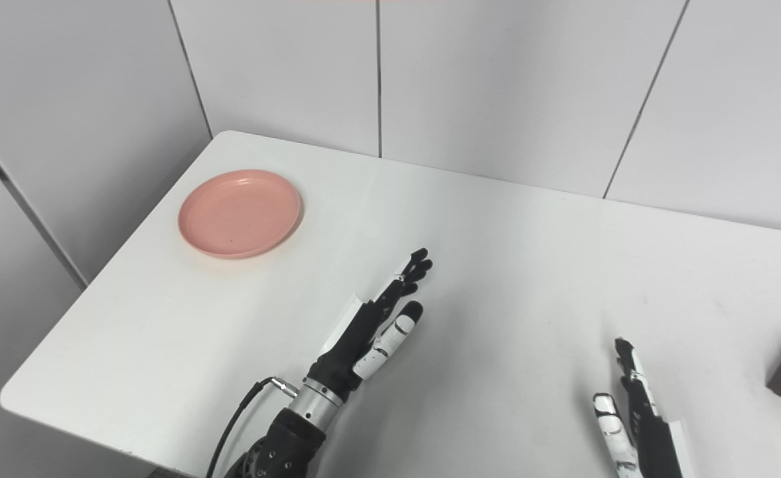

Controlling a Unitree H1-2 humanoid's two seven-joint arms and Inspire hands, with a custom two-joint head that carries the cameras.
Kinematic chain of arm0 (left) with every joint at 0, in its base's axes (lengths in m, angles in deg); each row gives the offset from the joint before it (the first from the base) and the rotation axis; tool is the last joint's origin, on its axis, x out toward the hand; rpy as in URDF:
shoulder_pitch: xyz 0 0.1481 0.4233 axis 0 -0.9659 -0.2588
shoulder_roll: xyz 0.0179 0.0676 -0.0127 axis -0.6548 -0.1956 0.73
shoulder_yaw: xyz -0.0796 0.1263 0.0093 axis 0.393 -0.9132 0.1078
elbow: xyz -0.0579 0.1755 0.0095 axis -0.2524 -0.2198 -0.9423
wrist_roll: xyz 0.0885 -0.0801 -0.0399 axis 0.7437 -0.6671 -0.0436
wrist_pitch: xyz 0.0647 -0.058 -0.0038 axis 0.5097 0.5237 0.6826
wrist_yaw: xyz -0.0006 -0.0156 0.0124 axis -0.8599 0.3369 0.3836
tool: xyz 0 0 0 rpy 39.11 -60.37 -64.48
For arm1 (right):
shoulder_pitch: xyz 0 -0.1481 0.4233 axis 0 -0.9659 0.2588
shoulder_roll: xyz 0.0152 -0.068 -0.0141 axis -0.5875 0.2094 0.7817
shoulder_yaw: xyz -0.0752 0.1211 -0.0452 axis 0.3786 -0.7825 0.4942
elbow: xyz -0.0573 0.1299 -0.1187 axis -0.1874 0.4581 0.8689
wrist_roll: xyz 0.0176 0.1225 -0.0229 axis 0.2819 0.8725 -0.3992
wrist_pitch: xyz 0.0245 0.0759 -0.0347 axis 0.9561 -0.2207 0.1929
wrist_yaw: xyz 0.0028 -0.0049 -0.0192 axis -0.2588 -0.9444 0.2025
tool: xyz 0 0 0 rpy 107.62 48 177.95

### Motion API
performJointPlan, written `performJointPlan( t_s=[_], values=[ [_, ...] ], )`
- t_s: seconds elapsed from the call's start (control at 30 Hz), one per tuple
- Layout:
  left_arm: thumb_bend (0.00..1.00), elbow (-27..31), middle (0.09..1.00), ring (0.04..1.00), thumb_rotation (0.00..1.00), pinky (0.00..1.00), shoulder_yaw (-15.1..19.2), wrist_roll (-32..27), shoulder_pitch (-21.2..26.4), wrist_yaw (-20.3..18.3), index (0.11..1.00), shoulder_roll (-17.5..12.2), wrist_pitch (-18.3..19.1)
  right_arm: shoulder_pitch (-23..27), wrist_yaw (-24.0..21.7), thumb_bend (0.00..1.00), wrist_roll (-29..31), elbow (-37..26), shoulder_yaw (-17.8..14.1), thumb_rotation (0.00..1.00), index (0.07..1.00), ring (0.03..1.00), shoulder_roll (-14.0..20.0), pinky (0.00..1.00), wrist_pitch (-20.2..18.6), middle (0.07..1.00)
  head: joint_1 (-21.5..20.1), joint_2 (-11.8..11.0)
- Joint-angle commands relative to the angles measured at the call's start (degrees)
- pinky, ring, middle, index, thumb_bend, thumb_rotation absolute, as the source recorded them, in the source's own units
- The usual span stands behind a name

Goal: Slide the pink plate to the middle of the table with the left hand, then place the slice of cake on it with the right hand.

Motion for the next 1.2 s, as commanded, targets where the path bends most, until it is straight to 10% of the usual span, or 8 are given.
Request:
performJointPlan(
  t_s=[0.0,0.3,0.47,1.17],
  values=[
    [0.44,-8.6,0.955,0.954,1.0,0.93,-0.9,0.2,-3.7,1.9,0.961,1.0,-1.9,-0.3,-0.1,0.4,-0.1,2.5,-0.6,1.0,0.972,0.994,0.8,1.0,1.8,0.987,0.1,-0.1],
    [0.44,-9.2,0.955,0.955,1.0,0.93,-0.2,-1.0,-3.4,1.6,0.962,0.9,-1.7,-0.1,0.1,0.38,-0.7,2.8,-0.2,1.0,0.971,0.99,0.6,1.0,2.2,0.984,0.9,-0.4],
    [0.45,-6.0,0.967,0.971,1.0,0.96,0.4,-3.9,-3.8,-1.2,0.971,1.1,4.2,-0.1,0.1,0.36,-0.8,2.0,0.0,1.0,0.974,0.997,-0.1,1.0,1.2,0.985,1.6,-0.1],
    [0.5,18.9,0.962,0.949,1.0,0.95,4.8,-14.1,3.0,-7.4,0.943,-3.5,17.7,0.7,0.8,0.33,-2.7,3.0,0.2,1.0,0.972,0.985,-2.0,1.0,0.8,0.976,2.4,-1.5]
  ],
)
